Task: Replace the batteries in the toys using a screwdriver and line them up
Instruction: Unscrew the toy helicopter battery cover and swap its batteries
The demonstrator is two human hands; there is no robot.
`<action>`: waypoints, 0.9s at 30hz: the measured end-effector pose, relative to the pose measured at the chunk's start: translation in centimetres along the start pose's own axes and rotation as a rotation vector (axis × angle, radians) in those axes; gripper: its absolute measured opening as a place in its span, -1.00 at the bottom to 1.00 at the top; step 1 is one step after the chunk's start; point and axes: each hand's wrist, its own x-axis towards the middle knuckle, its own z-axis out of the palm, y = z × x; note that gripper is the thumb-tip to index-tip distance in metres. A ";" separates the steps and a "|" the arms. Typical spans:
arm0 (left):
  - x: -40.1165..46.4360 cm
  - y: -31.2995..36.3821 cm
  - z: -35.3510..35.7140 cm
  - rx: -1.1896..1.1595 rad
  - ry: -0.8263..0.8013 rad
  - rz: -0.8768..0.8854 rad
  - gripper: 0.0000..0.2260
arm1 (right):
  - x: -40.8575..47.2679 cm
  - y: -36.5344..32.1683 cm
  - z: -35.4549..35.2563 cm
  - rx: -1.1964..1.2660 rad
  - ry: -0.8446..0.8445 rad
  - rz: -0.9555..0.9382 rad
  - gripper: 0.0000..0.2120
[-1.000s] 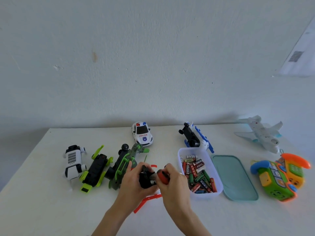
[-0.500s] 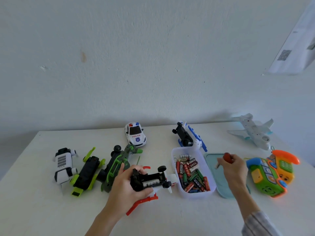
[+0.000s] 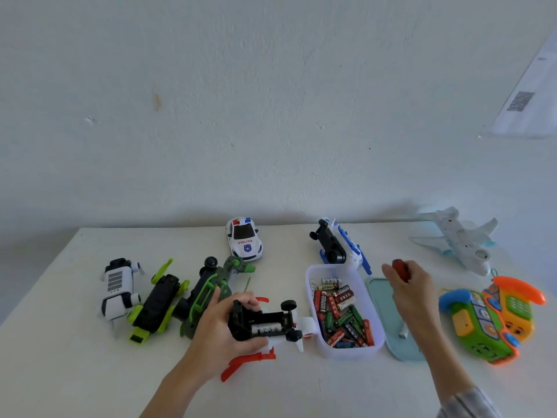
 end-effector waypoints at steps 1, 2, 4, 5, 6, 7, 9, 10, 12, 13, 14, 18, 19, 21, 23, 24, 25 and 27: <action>0.0 -0.1 0.0 -0.001 -0.005 -0.019 -0.49 | -0.7 -2.1 0.0 0.088 -0.021 -0.066 -0.76; 0.0 -0.1 -0.1 0.000 -0.005 -0.042 -0.46 | -1.5 -4.2 0.1 0.154 -0.042 -0.136 -0.76; -0.2 -0.1 -0.2 0.016 -0.007 -0.070 -0.43 | -3.7 -7.7 0.5 0.224 -0.081 -0.284 -0.75; -0.3 -0.2 -0.3 0.032 -0.005 -0.067 -0.40 | -4.9 -9.2 0.8 0.257 -0.106 -0.341 -0.75; -0.3 -0.4 -0.3 0.040 0.002 -0.058 -0.37 | -5.8 -10.3 1.3 0.303 -0.152 -0.374 -0.77; -0.2 -0.5 -0.4 0.037 0.009 -0.060 -0.36 | -6.6 -11.1 1.9 0.357 -0.228 -0.386 -0.79; -0.1 -0.5 -0.5 0.026 0.010 -0.094 -0.46 | -7.9 -11.9 3.5 0.418 -0.406 -0.390 -0.84; -0.1 -0.5 -0.4 0.038 -0.005 -0.101 -0.53 | -8.3 -12.0 4.4 0.408 -0.479 -0.407 -0.87; -0.1 -0.4 -0.1 0.091 -0.033 -0.088 -0.62 | -9.0 -12.0 5.8 0.328 -0.576 -0.470 -0.89; -0.1 -0.4 0.0 0.118 -0.036 -0.085 -0.63 | -9.2 -12.1 6.3 0.277 -0.603 -0.509 -0.88; -0.1 -0.3 0.0 0.140 -0.037 -0.087 -0.62 | -9.4 -12.2 6.8 0.234 -0.618 -0.547 -0.87; -0.1 0.1 -0.2 0.162 -0.046 -0.105 -0.61 | -9.8 -12.8 8.0 0.144 -0.654 -0.652 -0.85; -0.1 0.2 -0.2 0.155 -0.054 -0.109 -0.64 | -9.8 -12.9 8.2 0.119 -0.662 -0.671 -0.84; -0.1 0.5 -0.3 0.119 -0.066 -0.120 -0.66 | -10.0 -13.1 8.6 0.080 -0.685 -0.703 -0.84; -0.1 0.6 -0.3 0.079 -0.075 -0.143 -0.62 | -10.0 -13.2 8.9 0.053 -0.730 -0.739 -0.84; 0.0 0.5 -0.3 0.065 -0.079 -0.160 -0.60 | -10.0 -13.4 8.9 0.036 -0.764 -0.759 -0.84; -0.1 0.6 -0.3 0.056 -0.079 -0.171 -0.58 | -10.0 -13.6 9.0 0.013 -0.804 -0.779 -0.84; 0.0 0.6 -0.4 0.052 -0.081 -0.179 -0.63 | -9.9 -14.1 8.9 -0.028 -0.881 -0.809 -0.84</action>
